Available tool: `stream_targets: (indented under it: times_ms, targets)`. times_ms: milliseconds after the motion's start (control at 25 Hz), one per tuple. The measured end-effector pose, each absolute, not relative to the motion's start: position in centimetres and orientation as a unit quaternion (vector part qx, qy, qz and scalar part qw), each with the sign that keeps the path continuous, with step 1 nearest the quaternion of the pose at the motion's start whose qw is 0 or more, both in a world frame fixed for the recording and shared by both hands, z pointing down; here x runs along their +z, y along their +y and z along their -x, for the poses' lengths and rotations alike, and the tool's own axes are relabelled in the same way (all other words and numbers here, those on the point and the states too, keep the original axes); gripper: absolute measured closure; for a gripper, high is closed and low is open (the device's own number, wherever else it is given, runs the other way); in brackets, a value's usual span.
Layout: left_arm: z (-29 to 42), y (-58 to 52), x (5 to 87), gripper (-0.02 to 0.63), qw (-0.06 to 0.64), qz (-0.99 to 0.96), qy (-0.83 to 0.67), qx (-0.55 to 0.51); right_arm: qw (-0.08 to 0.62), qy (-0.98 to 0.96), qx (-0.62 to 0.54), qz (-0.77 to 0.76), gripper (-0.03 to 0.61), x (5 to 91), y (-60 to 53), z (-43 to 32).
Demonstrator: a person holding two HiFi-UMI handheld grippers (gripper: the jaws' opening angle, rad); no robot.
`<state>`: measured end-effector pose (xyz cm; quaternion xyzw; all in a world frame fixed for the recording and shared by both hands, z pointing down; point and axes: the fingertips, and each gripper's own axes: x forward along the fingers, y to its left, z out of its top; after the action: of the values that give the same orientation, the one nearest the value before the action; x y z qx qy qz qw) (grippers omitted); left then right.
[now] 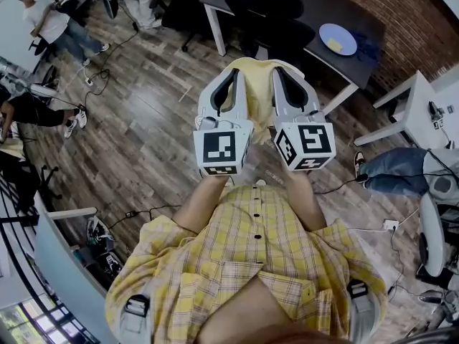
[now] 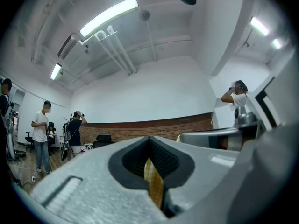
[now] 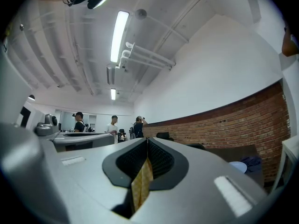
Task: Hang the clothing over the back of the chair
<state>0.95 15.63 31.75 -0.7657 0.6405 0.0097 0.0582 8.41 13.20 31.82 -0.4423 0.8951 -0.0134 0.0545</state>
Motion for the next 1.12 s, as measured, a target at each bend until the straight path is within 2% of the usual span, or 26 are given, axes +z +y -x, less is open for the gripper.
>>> stream_targets:
  times_ms: [560,1120]
  targets:
    - [-3.0,14.4,33.8,0.611,0.049,0.748,0.662,-0.008,0.067,0.907,-0.027,0.416,0.566,32.7,11.5,-10.7]
    - [0.6,7.1,35.1,0.611,0.036,0.746,0.665,-0.001,0.05,0.909,-0.034,0.411,0.566,34.3,4.2,-7.2]
